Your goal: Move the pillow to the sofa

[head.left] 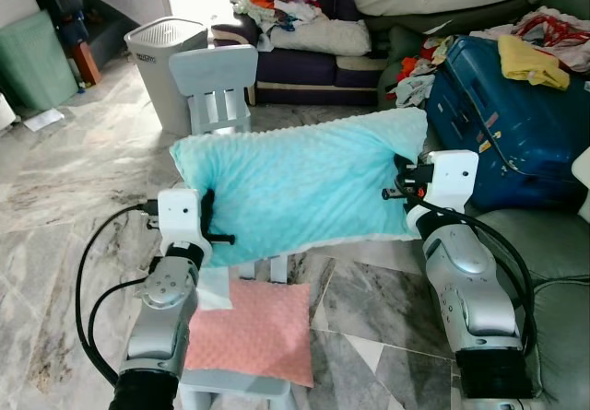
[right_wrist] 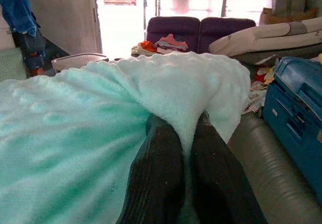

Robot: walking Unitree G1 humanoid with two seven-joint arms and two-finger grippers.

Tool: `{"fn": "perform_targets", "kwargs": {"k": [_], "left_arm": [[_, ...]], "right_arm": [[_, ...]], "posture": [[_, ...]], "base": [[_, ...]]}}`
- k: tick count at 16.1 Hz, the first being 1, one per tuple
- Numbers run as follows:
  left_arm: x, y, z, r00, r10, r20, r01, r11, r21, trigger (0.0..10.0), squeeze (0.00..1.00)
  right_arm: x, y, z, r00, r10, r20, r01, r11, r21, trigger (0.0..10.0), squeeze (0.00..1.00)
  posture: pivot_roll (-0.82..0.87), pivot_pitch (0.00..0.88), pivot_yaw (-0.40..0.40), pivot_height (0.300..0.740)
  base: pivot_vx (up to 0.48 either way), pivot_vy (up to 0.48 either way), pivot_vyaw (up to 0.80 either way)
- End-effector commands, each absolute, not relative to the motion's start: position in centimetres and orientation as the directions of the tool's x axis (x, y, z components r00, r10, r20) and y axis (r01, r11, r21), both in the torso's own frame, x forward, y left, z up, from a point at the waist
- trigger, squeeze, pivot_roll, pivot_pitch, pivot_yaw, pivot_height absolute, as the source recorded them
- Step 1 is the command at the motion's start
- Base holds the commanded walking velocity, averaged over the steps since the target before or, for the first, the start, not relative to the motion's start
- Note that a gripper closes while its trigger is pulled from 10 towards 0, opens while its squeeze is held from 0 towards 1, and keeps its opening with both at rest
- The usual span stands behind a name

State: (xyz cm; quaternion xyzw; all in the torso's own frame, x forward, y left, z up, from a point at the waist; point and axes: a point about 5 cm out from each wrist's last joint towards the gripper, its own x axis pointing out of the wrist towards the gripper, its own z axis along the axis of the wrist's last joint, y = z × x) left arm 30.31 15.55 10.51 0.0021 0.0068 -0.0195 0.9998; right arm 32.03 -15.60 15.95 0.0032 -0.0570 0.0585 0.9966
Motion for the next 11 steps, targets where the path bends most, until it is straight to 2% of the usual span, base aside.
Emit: {"fn": "perform_targets", "kwargs": {"k": [1, 11], "left_arm": [[30.17, 15.54, 11.0, 0.999, -0.038, 0.004, 0.038, 0.999, -0.002, 10.0, 0.0], [29.57, 15.01, 10.5, 0.998, -0.067, -0.02, 0.067, 0.998, -0.016, 10.0, 0.0]], "right_arm": [[31.76, -15.05, 16.6, 0.979, 0.147, 0.138, -0.149, 0.989, 0.003, 10.0, 0.0], [31.08, -15.33, 16.14, 0.982, 0.158, 0.105, -0.16, 0.987, 0.007, 10.0, 0.0]], "posture": [[-0.12, 0.0, 0.003, 0.74], [-0.14, 0.0, -0.006, 0.74]], "base": [[0.0, 0.0, 0.0], [0.0, 0.0, 0.0]]}}
